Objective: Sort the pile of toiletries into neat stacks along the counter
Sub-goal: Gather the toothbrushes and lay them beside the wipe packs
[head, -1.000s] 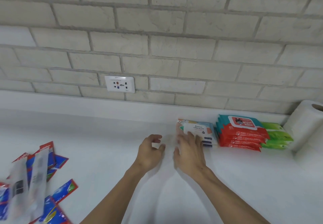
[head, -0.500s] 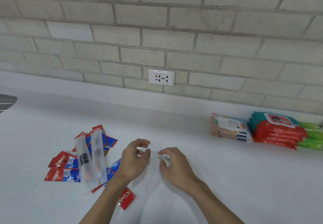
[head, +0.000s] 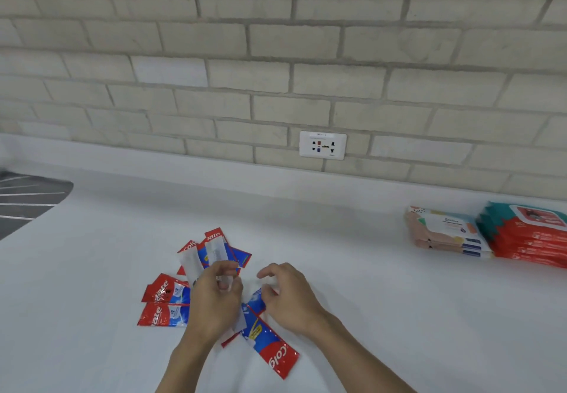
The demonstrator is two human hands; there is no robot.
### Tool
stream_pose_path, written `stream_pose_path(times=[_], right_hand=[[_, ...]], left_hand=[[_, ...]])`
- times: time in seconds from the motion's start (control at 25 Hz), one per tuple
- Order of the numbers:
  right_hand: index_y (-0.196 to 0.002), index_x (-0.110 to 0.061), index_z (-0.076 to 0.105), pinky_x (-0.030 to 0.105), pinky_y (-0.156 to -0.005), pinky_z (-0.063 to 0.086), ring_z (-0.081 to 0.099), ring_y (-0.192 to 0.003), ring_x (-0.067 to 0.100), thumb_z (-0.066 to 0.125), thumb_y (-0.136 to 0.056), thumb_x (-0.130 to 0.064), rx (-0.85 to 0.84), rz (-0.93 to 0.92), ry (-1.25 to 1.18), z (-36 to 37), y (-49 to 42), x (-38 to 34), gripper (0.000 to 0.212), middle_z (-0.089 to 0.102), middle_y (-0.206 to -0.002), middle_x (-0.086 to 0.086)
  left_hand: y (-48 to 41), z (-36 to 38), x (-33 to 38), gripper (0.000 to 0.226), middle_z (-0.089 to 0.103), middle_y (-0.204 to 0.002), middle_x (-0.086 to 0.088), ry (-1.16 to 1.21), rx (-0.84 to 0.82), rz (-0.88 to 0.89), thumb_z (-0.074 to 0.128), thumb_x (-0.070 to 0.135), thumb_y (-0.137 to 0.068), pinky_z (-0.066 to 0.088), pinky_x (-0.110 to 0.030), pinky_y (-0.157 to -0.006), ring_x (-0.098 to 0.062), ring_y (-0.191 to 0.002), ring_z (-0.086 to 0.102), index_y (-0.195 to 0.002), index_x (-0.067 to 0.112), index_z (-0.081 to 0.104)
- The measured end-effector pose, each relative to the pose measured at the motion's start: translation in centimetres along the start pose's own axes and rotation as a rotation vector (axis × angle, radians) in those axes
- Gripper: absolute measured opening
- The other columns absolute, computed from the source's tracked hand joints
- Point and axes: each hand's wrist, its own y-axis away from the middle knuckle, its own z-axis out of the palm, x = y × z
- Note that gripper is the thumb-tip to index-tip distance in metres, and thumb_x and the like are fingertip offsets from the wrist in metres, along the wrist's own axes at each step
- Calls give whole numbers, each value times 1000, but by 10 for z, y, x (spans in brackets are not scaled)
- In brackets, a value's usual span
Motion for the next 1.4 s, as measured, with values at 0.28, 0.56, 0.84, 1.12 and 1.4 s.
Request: stream_pose_path(times=[0.28, 0.56, 0.84, 1.12, 1.4], right_hand=[[-110, -22, 63, 22, -81, 53, 58, -106, 10, 56, -95, -25, -55, 140, -160, 27, -33, -22, 17, 65, -118, -3], [-118, -22, 54, 27, -84, 52, 64, -106, 18, 68, -86, -39, -34, 290, -164, 53, -59, -35, 38, 66, -120, 1], [-109, -17, 69, 26, -84, 56, 67, -101, 17, 70, -87, -29, -17, 313, -279, 47, -62, -34, 25, 69, -117, 1], [-100, -14, 57, 39, -81, 60, 72, -89, 17, 60, -93, -30, 17, 368, -698, 22, -58, -26, 18, 71, -103, 5], [-111, 1, 53, 40, -73, 59, 72, -82, 32, 57, -96, -15, 85, 325, -945, -21, -45, -6, 22, 72, -99, 20]], left_hand=[[-8, -16, -31, 43, 63, -120, -5, -234, 2, -12, 73, 22, -80, 58, -37, -81, -21, -97, 63, -117, 17, 53], [-2, -13, -38, 47, 64, -117, 3, -212, -1, -43, 72, 28, -82, 49, -32, -87, -20, -111, 46, -123, 20, 51], [-4, -14, -36, 39, 66, -110, 3, -132, 1, -78, 73, 29, -81, 45, -26, -82, -16, -106, 47, -114, 23, 53], [-9, -11, -7, 39, 67, -113, 6, -131, -39, -74, 61, 41, -88, 56, -30, -78, -16, -106, 57, -123, 22, 59], [-6, -4, 32, 25, 71, -87, 6, 30, -312, 43, 60, 36, -90, 57, -21, -64, -6, -75, 68, -108, 20, 66]])
